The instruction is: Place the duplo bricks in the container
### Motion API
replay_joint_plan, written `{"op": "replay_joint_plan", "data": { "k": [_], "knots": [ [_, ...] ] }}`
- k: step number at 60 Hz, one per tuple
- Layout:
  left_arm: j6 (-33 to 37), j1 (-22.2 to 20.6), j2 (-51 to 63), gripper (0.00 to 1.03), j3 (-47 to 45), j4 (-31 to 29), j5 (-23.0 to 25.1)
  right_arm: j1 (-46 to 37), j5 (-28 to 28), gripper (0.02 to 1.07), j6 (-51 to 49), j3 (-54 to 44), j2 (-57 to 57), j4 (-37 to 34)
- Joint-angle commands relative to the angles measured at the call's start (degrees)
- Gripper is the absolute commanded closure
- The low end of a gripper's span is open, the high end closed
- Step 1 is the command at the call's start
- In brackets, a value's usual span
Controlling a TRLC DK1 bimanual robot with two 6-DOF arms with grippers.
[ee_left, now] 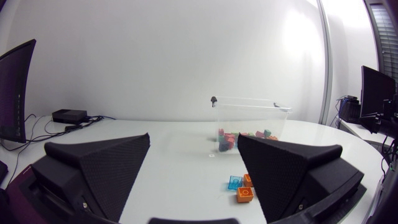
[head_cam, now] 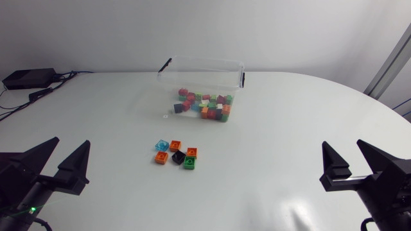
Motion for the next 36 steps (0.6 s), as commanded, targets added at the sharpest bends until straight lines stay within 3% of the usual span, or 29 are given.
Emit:
{"op": "replay_joint_plan", "data": {
  "k": [1, 20, 36],
  "knots": [
    [-1.4, -0.2, -0.5, 0.05, -1.1, 0.9, -0.2, 0.3, -0.2, 0.06, 0.2, -1.1, -0.3, 0.6],
    [-2.0, -0.3, -0.6, 0.05, 0.4, 0.2, -0.1, 1.1, -0.4, 0.06, -0.1, -0.9, -0.4, 0.9],
    [-2.1, -2.0, 6.3, 0.05, 12.1, -5.2, 0.1, 2.0, -0.4, 0.06, -0.1, 8.2, 2.8, -2.0]
  ]
}}
